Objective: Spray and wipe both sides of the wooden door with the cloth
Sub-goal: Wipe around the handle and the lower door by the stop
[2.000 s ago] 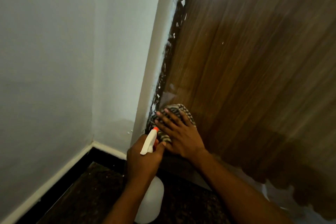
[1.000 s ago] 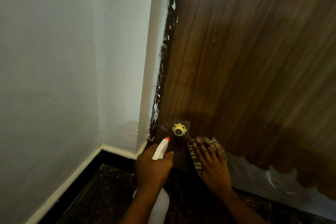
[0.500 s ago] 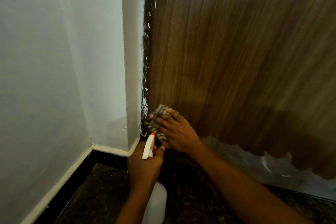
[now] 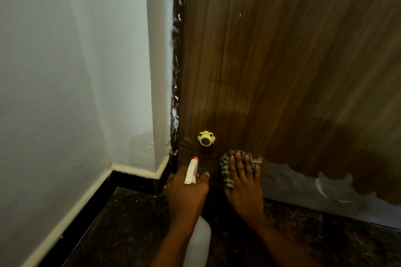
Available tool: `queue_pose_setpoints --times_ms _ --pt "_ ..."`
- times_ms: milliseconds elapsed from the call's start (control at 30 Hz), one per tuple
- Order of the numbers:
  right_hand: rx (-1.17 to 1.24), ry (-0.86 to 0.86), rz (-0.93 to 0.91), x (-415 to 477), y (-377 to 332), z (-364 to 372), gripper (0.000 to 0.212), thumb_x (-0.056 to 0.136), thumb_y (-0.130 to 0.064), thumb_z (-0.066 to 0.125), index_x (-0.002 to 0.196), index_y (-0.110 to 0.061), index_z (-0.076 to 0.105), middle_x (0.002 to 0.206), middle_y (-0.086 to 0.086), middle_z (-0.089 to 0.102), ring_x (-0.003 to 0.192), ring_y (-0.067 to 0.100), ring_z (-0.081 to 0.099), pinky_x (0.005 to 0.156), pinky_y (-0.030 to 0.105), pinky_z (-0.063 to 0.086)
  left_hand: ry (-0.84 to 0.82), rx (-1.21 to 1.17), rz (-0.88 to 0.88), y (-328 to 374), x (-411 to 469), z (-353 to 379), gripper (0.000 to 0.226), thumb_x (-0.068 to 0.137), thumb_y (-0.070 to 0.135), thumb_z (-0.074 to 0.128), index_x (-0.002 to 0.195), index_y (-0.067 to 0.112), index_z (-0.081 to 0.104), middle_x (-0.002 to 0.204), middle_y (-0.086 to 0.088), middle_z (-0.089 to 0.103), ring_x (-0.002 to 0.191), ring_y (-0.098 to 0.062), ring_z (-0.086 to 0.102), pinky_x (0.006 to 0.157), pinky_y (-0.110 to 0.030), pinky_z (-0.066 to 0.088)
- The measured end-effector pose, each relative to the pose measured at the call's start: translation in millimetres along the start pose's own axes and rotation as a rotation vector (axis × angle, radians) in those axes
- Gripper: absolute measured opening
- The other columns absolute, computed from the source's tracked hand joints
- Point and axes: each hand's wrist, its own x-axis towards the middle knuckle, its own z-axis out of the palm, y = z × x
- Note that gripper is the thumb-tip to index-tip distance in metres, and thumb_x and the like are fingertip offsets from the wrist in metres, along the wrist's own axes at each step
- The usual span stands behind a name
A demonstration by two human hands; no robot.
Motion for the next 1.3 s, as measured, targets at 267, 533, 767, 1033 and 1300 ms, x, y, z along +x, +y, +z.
queue_pose_setpoints --times_ms 267,533,767,1033,1300 --pt "0.295 0.029 0.159 48 -151 10 0.071 0.087 -0.041 0.03 0.148 -0.006 0.026 0.162 0.021 -0.005 0.144 0.044 0.014 0.114 0.06 0.015 0.142 -0.048 -0.013 -21 18 -20 0.023 0.079 0.022 0.072 0.093 0.025 0.055 0.072 0.013 0.047 0.073 -0.013 0.051 0.072 -0.026 0.045" --pt "0.097 0.004 -0.124 5 -80 44 0.071 0.088 -0.046 0.038 0.152 -0.016 0.031 0.159 0.006 0.023 0.15 0.025 0.012 0.118 0.049 0.006 0.085 0.046 -0.081 -34 26 -26 0.036 0.078 0.035 0.072 0.106 0.014 0.062 0.089 0.002 0.057 0.089 -0.02 0.059 0.08 -0.031 0.048" --pt "-0.142 0.156 -0.529 94 -122 -2 0.068 0.096 -0.041 0.016 0.156 -0.011 0.004 0.165 0.007 0.003 0.152 0.023 0.001 0.121 0.043 -0.007 0.107 0.024 -0.122 -43 31 -28 0.044 0.079 0.034 0.071 0.115 0.01 0.06 0.109 -0.01 0.063 0.095 -0.023 0.056 0.085 -0.031 0.043" --pt "-0.363 -0.108 -1.049 66 -21 50 0.063 0.097 -0.041 0.035 0.15 -0.008 0.036 0.158 0.008 0.031 0.147 0.023 0.026 0.123 0.043 0.001 0.047 -0.008 -0.101 -48 34 -24 0.047 0.079 0.032 0.072 0.123 0.018 0.059 0.116 -0.006 0.063 0.103 -0.024 0.058 0.09 -0.032 0.045" --pt "-0.506 -0.092 -1.079 55 17 41 0.071 0.088 -0.051 0.043 0.15 -0.015 0.039 0.158 0.0 0.032 0.145 0.017 0.03 0.122 0.044 -0.004 -0.011 0.013 -0.072 -46 23 -20 0.036 0.079 0.028 0.072 0.112 0.014 0.064 0.103 -0.004 0.064 0.084 -0.009 0.049 0.078 -0.022 0.039"
